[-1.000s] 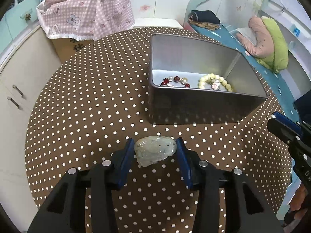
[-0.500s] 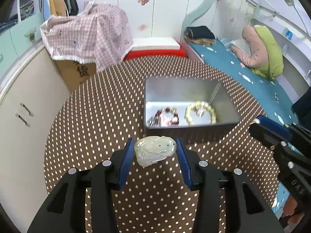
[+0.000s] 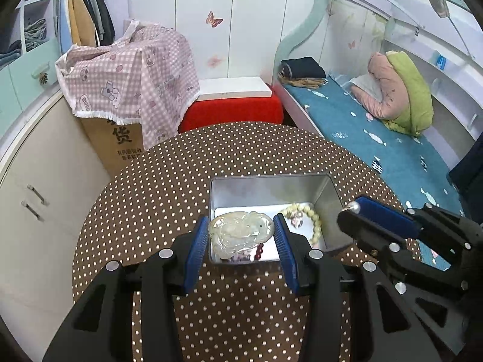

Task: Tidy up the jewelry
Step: 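Carry the jade pendant and pearl charm into the box and open both tools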

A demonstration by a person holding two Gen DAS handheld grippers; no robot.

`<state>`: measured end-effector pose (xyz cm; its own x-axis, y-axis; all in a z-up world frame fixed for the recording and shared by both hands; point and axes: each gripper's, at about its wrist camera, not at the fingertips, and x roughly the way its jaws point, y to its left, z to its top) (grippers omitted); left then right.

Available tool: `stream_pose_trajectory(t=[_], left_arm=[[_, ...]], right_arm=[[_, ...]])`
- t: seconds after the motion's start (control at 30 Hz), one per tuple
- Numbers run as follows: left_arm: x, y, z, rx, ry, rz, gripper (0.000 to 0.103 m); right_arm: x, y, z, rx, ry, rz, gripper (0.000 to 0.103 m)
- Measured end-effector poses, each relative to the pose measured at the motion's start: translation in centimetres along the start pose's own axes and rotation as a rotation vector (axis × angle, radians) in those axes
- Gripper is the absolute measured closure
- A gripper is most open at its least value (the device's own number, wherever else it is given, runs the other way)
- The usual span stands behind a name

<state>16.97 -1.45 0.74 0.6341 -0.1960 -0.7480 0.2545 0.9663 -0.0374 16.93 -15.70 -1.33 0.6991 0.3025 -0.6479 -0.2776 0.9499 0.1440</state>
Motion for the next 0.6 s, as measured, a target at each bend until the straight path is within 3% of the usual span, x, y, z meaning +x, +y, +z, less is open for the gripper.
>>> stream_pose_trajectory(t=[0.1, 0.17, 0.23, 0.3, 0.6], left_arm=[[0.3, 0.2, 0.5, 0.001, -0.004, 0.027, 0.054], [0.3, 0.6, 0.6, -0.009, -0.007, 0.068, 0.046], [0.4, 1.3, 0.6, -0.028, -0.001, 0.083, 0.037], [0.3, 2.0, 0.4, -0.055, 0.012, 0.074, 0.030], [-2.4, 1.8, -1.9, -0.069, 0.011, 0.074, 0.028]], right_arm=[[0.8, -0.1, 0.5, 0.016, 0.025, 0.061, 0.079], [0.9, -0.4, 0.6, 0.028, 0.028, 0.057, 0.066], [0.7, -0.8, 0.6, 0.046, 0.012, -0.001, 0.030], [0.2, -1.2, 0.3, 0.068, 0.000, 0.001, 0.026], [-3.0, -0.8, -1.6, 0.075, -0.023, -0.073, 0.021]])
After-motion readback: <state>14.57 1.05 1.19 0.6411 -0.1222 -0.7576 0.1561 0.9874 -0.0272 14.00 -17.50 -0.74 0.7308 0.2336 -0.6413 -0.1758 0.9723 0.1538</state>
